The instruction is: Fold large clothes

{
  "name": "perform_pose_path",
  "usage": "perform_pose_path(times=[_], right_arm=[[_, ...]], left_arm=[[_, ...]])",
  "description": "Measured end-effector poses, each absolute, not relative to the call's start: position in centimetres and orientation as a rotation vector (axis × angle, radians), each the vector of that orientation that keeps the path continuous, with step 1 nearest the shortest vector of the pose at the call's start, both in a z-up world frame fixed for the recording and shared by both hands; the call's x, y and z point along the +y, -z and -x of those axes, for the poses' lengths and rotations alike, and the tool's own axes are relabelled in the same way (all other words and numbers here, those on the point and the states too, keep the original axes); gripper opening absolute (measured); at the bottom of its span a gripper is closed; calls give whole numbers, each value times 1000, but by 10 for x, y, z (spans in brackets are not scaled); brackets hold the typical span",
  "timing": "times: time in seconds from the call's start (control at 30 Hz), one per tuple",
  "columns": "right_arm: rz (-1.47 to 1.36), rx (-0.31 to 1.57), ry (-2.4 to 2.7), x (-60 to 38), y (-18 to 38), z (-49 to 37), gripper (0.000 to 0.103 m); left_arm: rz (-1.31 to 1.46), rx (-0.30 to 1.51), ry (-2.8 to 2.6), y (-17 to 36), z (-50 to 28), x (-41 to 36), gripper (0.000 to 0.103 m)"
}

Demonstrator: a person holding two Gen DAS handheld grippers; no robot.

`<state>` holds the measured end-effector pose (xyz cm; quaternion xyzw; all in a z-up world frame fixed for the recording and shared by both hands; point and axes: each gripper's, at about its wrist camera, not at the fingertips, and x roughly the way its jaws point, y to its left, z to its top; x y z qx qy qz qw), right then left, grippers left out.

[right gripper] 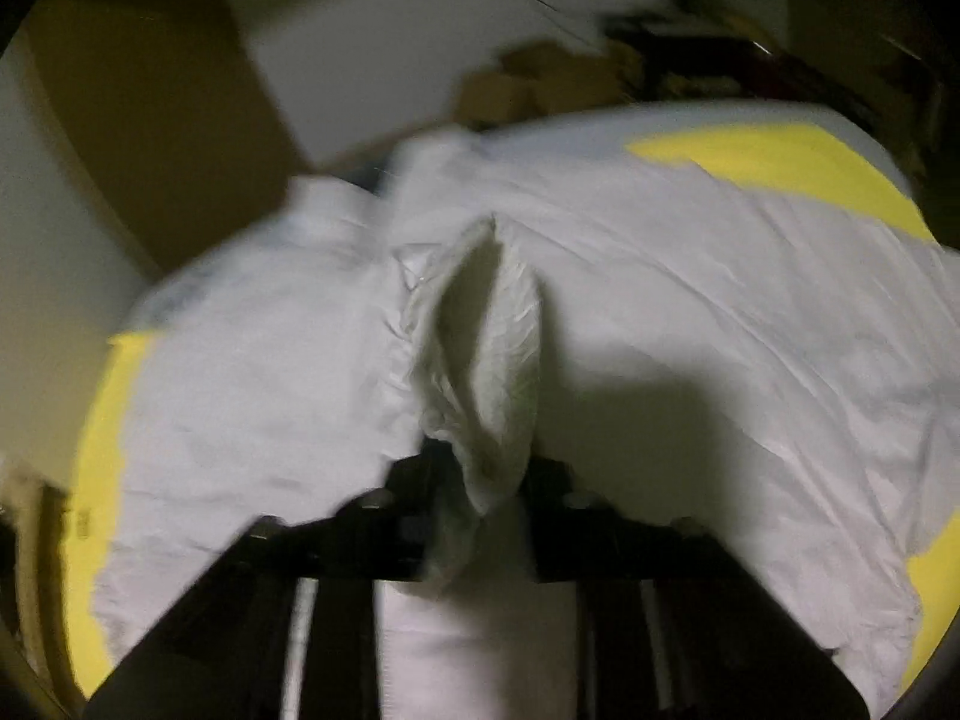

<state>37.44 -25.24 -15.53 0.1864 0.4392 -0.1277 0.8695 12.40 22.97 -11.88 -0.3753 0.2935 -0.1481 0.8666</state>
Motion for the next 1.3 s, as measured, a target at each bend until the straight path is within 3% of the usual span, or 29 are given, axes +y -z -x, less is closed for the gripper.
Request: perform_pose_path(times=[0.03,0.07,0.27,0.53,0.7,0.87,1.0,1.3], right_arm=[[-400,931,289,-261,159,-371,76],[-457,938,312,-274,166,-362,81],[-701,825,197,-328,144,-298,81],[-641,646,154,-391,108,-190,81],[-679,617,302,-455,113,-143,82],[-997,567,392,-540,150,-98,82],[-1129,509,502,-593,168,-68,82],[-1259,388,505,-680,178,-86,82]], left_arm=[[777,618,310,117,-125,227,103],[768,621,309,114,-126,223,103],[649,643,384,77,-148,177,103],[449,764,669,32,-242,-3,103],[371,878,706,54,-323,-125,103],[247,998,665,102,-380,-206,103],[383,1139,661,140,-408,-224,103],[369,1131,657,161,-416,-228,103]])
